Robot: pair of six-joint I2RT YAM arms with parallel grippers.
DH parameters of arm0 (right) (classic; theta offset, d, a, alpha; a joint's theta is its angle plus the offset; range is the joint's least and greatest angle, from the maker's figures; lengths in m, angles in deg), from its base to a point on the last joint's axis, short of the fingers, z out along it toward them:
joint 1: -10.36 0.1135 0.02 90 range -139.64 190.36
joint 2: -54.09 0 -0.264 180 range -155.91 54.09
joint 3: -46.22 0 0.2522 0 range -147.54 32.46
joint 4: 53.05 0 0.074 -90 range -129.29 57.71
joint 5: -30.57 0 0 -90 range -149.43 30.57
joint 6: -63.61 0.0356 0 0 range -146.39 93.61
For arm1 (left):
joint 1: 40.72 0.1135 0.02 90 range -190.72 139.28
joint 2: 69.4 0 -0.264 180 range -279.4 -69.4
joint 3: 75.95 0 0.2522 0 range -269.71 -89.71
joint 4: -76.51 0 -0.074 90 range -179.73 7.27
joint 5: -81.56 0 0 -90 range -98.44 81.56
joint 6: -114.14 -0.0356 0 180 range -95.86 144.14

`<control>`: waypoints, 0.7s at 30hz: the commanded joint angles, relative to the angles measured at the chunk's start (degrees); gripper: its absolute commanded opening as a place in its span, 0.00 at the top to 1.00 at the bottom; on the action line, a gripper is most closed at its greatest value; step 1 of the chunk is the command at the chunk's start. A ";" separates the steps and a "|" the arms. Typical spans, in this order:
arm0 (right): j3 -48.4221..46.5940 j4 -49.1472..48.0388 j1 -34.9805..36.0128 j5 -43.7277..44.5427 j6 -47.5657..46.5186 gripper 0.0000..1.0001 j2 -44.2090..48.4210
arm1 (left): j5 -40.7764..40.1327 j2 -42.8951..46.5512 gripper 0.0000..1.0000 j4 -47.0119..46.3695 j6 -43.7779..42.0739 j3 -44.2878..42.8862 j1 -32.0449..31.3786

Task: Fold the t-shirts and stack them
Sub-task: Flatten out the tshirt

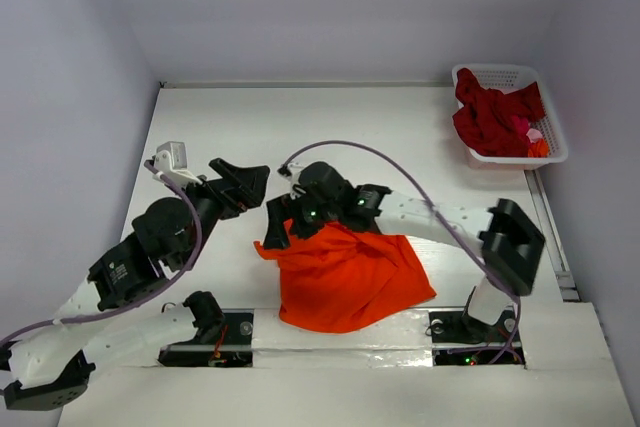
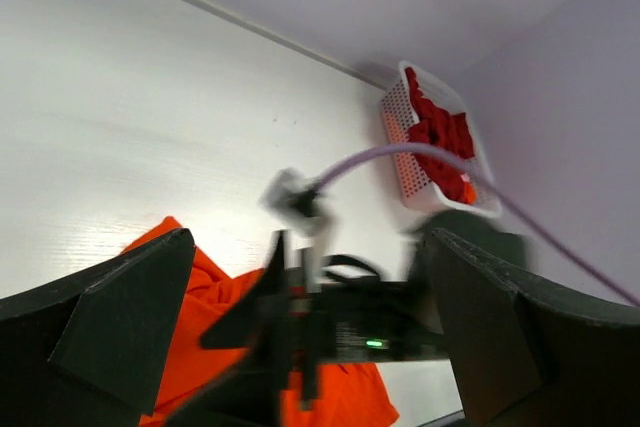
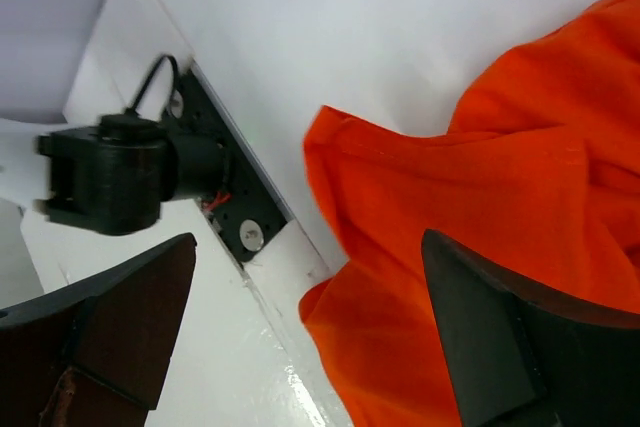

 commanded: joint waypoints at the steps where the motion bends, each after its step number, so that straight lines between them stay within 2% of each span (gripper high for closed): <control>1: 0.65 -0.68 0.55 7.94 0.23 0.00 10.90 | -3.41 -0.54 0.01 -7.06 0.62 2.68 -0.07; 5: -1.00 5.29 0.55 17.61 0.76 0.00 19.08 | -1.13 -8.35 0.01 -3.11 5.79 0.49 2.91; 6: -2.14 6.87 0.55 18.84 0.85 0.00 19.96 | 2.18 -10.98 0.01 -3.11 6.59 -0.21 4.22; 8: -5.91 12.23 0.55 22.01 0.85 0.00 21.28 | 6.59 -12.76 0.02 -3.55 7.30 -0.30 11.24; 10: -8.21 17.57 -0.15 22.90 2.15 0.00 21.81 | 13.00 -13.64 0.08 -3.02 9.14 1.09 18.09; 11: -9.96 19.26 -0.67 22.20 3.03 0.00 22.34 | 16.07 -13.47 0.11 -5.19 8.80 2.41 25.61; 12: -10.59 20.32 -1.29 21.33 3.83 0.00 22.86 | 23.50 -12.94 0.13 -6.35 8.62 5.55 29.60; 15: -11.99 24.37 -3.84 18.86 7.34 0.00 26.28 | 37.07 -13.72 0.15 -9.70 6.60 9.35 41.03; 17: -12.79 27.78 -6.56 18.51 8.75 0.00 27.87 | 38.95 -16.71 0.13 -7.16 5.29 8.05 41.06; 20: -13.41 31.74 -11.81 16.42 8.32 0.00 30.42 | 43.25 -17.68 0.09 -8.29 3.70 8.92 41.06; 21: -13.41 32.54 -13.32 15.87 8.14 0.00 31.21 | 46.92 -18.82 0.09 -7.94 3.00 9.45 42.63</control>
